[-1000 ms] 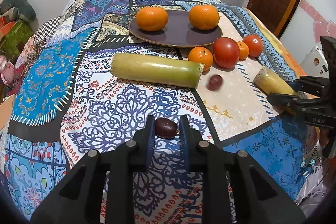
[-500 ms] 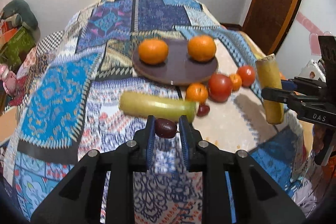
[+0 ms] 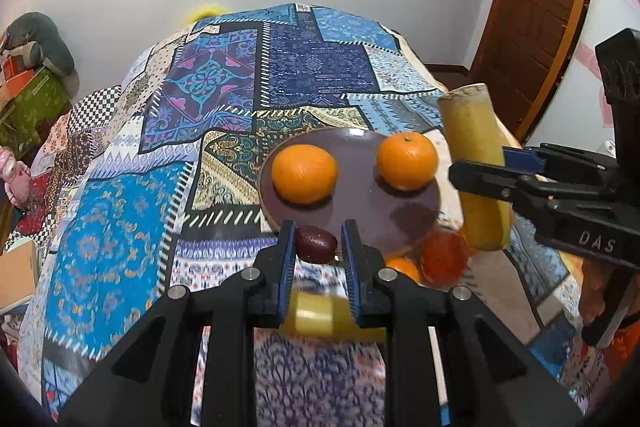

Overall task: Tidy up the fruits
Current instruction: 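Place the date on the plate with the left tool while the right tool lays the short cucumber there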

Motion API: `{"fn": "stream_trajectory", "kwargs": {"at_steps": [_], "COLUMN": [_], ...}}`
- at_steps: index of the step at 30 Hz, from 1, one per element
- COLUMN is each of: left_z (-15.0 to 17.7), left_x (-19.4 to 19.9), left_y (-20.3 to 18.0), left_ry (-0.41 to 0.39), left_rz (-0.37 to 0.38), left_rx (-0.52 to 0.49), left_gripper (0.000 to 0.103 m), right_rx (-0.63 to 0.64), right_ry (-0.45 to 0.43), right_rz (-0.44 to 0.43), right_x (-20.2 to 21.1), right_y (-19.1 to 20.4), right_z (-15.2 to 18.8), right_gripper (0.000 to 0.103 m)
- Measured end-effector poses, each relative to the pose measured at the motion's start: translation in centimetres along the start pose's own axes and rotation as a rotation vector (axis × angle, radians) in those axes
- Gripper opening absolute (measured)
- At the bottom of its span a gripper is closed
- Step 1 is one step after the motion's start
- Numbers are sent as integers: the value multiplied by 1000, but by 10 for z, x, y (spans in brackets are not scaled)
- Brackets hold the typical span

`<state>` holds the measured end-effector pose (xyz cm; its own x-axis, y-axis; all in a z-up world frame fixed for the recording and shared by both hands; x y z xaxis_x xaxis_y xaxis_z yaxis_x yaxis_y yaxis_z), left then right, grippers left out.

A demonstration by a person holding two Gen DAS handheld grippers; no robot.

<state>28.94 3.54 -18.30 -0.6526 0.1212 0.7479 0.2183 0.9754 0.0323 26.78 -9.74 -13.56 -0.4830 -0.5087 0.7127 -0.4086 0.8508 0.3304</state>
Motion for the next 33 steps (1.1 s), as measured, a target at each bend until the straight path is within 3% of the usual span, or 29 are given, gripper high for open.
{"fn": "stream_trajectory", "kwargs": {"at_steps": [9,24,27,33], "left_z": [-10,-12,-11,-11], "left_x": [-47,-91,-92,-88], "left_y": [17,20,20,20], "left_ry": [67,155,161,149], "left_rz": [2,42,55,38], "left_rx": [32,26,30,30], "left_gripper": [22,22,26,45], "right_rx": [-33,-59,-71,-73], "right_ry": [82,144,146,134], "right_rz": [27,65,67,63], "right_x": [-47,-75,-77,-72], "right_y": [-4,-10,-12,-12], "right_z": [-6,-10,-10,-13], "right_gripper": [36,36,36,36]}}
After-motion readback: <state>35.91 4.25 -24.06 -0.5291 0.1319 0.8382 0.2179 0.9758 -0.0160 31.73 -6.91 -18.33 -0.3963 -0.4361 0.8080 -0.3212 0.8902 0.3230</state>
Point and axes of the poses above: each gripper's, at about its wrist camera, not at the fingertips, and x roughly against the way its jaws point, y to its left, z to its underside, the point moved 4 cm from there along -x, roughly the way its jaws point, and after that the axes turned 9 degrees about -x, right-handed, at the moved point
